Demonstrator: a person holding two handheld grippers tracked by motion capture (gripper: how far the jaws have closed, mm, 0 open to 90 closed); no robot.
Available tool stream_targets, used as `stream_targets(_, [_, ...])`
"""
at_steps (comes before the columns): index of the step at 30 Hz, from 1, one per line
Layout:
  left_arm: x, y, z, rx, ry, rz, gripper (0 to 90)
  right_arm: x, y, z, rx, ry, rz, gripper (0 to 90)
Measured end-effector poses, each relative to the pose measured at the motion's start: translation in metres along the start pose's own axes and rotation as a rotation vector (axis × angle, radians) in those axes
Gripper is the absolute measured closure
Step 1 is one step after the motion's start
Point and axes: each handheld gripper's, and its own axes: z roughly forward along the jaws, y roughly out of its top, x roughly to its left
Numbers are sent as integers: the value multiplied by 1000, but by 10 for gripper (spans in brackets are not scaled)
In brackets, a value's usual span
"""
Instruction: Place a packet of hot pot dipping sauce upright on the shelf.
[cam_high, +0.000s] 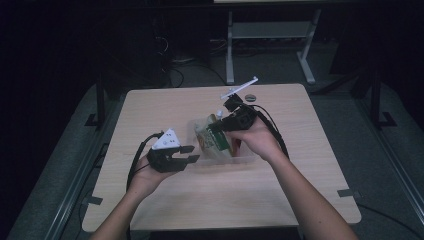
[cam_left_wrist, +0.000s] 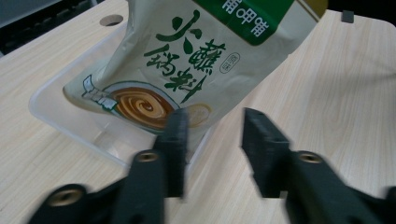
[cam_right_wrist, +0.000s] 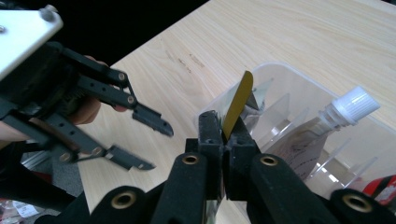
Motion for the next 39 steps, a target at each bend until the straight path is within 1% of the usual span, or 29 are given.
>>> stream_targets(3, [0,-1,-1,5,-2,1,881,0,0,-1,-4,-3,7,871])
stream_targets(4, [1,-1,-1,17,-17,-11,897,-1,0,-2,-5,-5,7,887])
stream_targets(7, [0,0,0,18,-4,2,898,-1,0,-1,-9,0,3,886])
stream_targets(9, [2,1,1,13,3,-1,898,0,0,-1,-21,13,-1,869])
stream_targets(12, [3,-1,0,11,1,-10,897,2,1,-2,-35,14,-6,857])
stream_targets(16, [2,-8,0,30,-12,-16,897,1,1,-4,-40,2,-5,896])
stream_targets(17, [2,-10,0,37,-15,-16,897,1,1,-4,-43,-10,-7,899])
stream_targets(19, [2,-13,-1,47,-22,-18,896,0,2,-7,-62,-12,6,900])
stream_targets(20, [2,-15,-1,53,-27,-20,895,0,3,-9,-77,-25,15,900])
stream_targets(21, [2,-16,-2,54,-29,-27,892,0,3,-11,-87,-30,37,900])
stream_targets(22, [2,-16,-2,54,-29,-27,891,0,3,-11,-87,-30,37,900])
stream_targets(23, [2,-17,-3,57,-30,-23,890,-1,3,-13,-94,-59,58,898])
stream_targets(24, [2,-17,-3,59,-34,-25,887,-1,3,-13,-93,-67,65,896])
stream_targets(27, [2,-17,-2,61,-38,-25,874,-2,2,-5,-66,-66,66,889])
stream_targets(28, [2,-17,-1,62,-38,-22,874,-1,2,-1,-56,-68,75,888])
stream_targets(29, [1,-17,-1,64,-40,-22,873,-2,2,2,-55,-63,63,888])
stream_targets(30, [1,-17,-1,64,-43,-24,873,-2,2,4,-57,-61,66,888])
stream_targets(31, [1,-18,-1,66,-40,-21,872,-1,3,7,-52,-73,66,888])
stream_targets(32, [1,-18,-1,67,-42,-22,873,0,4,10,-40,-102,66,890])
stream_targets(33, [1,-18,-1,71,-43,-19,873,-1,4,12,-38,-114,69,890])
stream_targets(34, [2,-18,-1,74,-42,-15,873,-4,4,15,-36,-102,74,889])
stream_targets(35, [2,-18,-1,70,-43,-21,873,-5,4,18,-28,-102,84,887])
stream_targets(36, [2,-19,-1,69,-43,-24,873,-5,4,20,-32,-116,78,885])
stream_targets(38, [2,-19,-1,74,-44,-19,873,-7,5,21,-36,-105,72,868])
stream_targets(39, [2,-19,-1,74,-44,-19,873,-7,5,21,-39,-110,66,858])
